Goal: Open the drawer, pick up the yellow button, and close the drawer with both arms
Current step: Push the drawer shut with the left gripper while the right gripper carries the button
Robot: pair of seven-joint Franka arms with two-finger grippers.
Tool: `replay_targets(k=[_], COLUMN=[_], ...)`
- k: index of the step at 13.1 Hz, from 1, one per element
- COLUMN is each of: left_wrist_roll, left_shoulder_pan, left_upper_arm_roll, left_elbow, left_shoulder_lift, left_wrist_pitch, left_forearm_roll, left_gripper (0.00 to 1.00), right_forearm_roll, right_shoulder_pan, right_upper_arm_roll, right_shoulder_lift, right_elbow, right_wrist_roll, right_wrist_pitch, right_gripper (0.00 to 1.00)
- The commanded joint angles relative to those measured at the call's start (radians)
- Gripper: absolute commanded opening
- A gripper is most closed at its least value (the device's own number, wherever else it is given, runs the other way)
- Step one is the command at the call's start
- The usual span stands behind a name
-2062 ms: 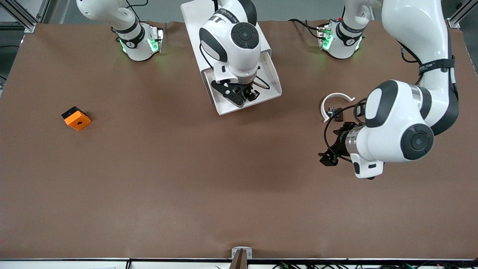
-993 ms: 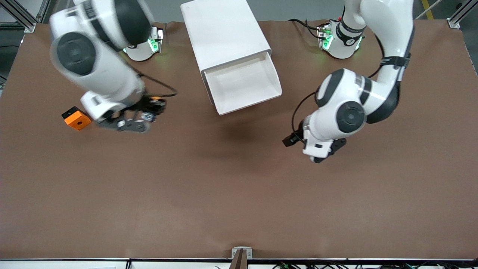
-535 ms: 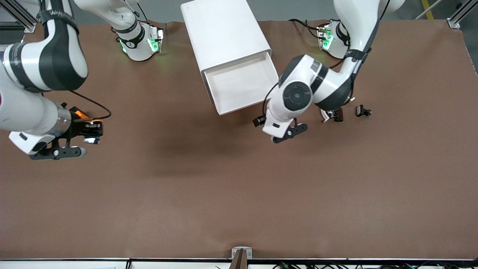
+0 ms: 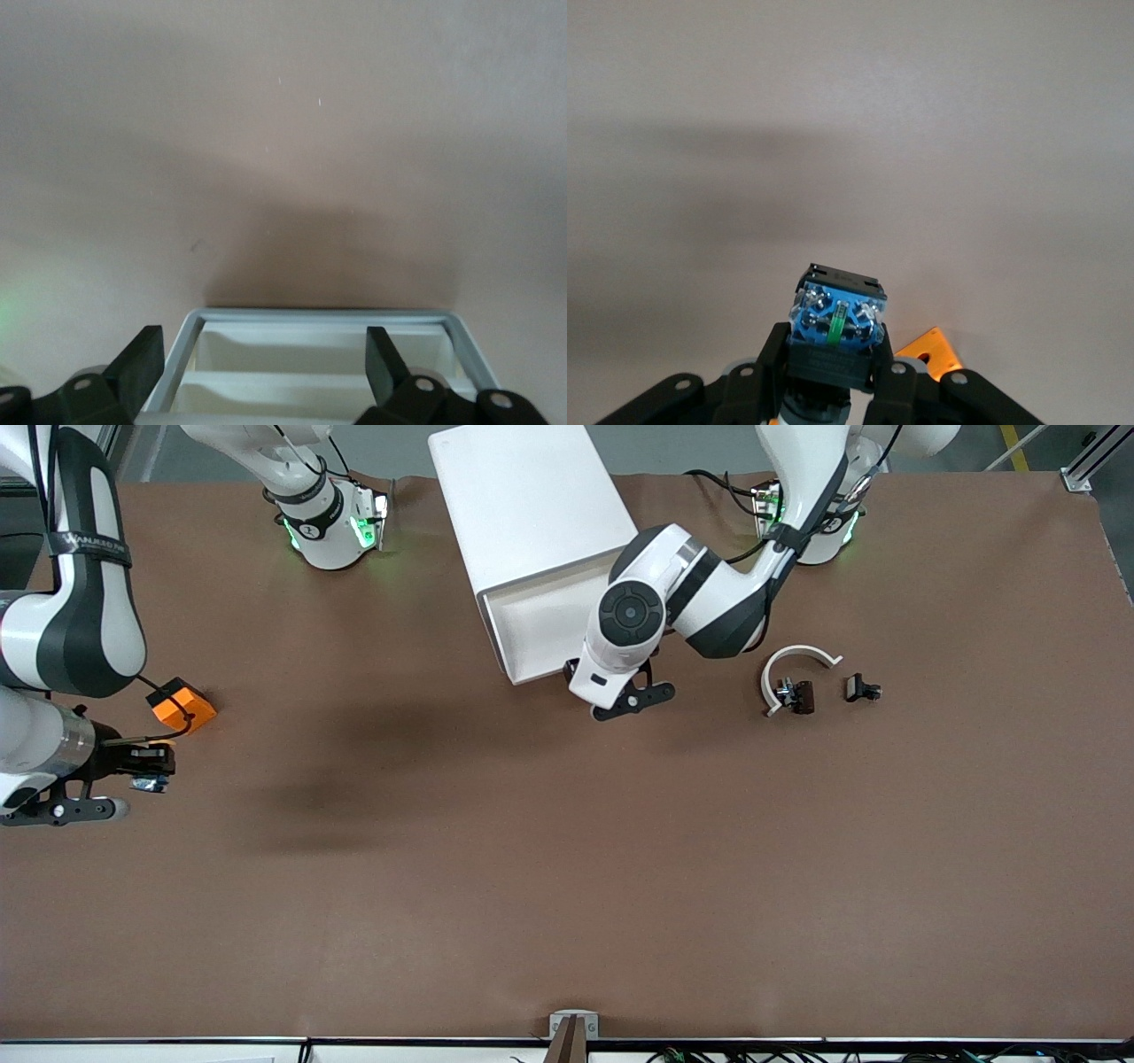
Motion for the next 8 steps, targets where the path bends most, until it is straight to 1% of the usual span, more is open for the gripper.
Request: replay_targets(k=[1,5,6,8], left_wrist_roll=[-0.033,-0.099,-0.114,-0.137], left_shoulder_pan=[0.001,0.003,0.003,0.001], left_upper_arm_roll=[-0.059,-0.153,-0.170,-0.199], left_elbow=[-0.051,-0.109,-0.117,-0.119], left_shoulder_lift=[-0.033,-0.046,-0.046,-0.039], left_wrist_pitch=[-0.011,-0.026,-0.026,-0.025], left_forearm_roll=[0.016,0.010,0.010,-0.001], left_gripper=[1.00,1.00,1.00,1.00], right_forearm_roll=[-0.026,-0.026,-0.026,-0.026], right_shoulder_pan=[-0.059,-0.085,-0.090,-0.090], right_upper_arm_roll=[0.021,0.021,0.023,0.023], right_shoulder_lift=[0.031,0.034,0.034,0.054], right_elbow=[-0.040,-0.250,-0.292,-0.341], right_wrist_roll=[-0.066,-0.085,-0.086,-0.094], right_wrist_pitch=[0.080,0.375,0.426,0.495], right_gripper=[0.22,0.22,0.22,0.22])
